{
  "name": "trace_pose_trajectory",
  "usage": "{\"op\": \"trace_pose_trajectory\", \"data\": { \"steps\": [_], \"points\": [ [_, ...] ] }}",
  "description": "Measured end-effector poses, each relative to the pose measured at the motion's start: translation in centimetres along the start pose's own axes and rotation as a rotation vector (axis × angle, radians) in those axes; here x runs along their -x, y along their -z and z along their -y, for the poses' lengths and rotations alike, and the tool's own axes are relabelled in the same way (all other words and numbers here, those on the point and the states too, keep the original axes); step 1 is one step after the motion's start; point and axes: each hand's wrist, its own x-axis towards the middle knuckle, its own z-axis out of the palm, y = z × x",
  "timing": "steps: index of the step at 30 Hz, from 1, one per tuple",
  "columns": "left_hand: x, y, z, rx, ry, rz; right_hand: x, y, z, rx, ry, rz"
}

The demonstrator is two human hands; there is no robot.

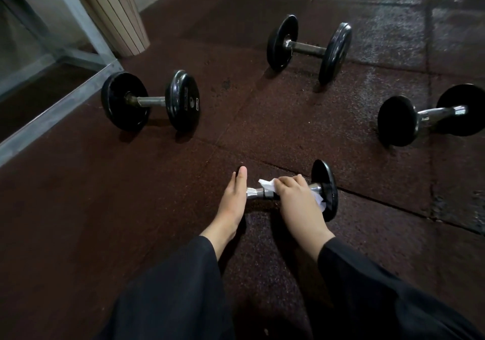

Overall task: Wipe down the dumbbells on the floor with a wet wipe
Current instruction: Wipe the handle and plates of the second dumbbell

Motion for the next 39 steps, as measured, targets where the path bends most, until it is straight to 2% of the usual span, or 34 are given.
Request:
{"op": "trace_pose_trajectory", "data": {
  "steps": [5,8,13,19,23,27,29,32,36,39],
  "points": [
    [0.2,0.0,-0.1,-0.007,-0.005,-0.004,2.3,-1.6,-0.3,-0.112,0.028,-0.071],
    [0.2,0.0,-0.1,-0.002,-0.018,-0.007,4.5,-2.2,-1.4,-0.082,0.038,-0.136],
    [0.2,-0.1,-0.2,-0.001,-0.016,-0.003,2.8,-1.6,-1.2,-0.021,-0.147,-0.141],
    [0.2,-0.1,-0.3,0.008,-0.017,-0.007,1.9,-0.5,-0.3,0.209,-0.179,0.092],
    [0.4,-0.1,-0.2,0.014,-0.021,-0.003,1.8,0.2,-0.5,0.322,-0.228,0.053],
    [0.2,-0.1,-0.3,0.019,-0.017,0.0,0.6,1.1,-0.7,0.404,-0.172,0.158],
    [0.2,-0.1,-0.3,0.02,-0.017,-0.003,0.7,1.4,-0.2,0.432,-0.233,0.197],
    [0.3,-0.1,-0.2,0.022,-0.017,-0.009,1.4,0.9,0.2,0.36,-0.278,0.103],
    [0.3,-0.2,-0.1,0.034,-0.023,-0.002,1.4,1.1,0.1,0.407,-0.26,0.162],
    [0.3,-0.2,-0.1,0.043,-0.018,-0.006,0.1,2.0,-0.1,0.417,-0.266,0.128]
  ]
}}
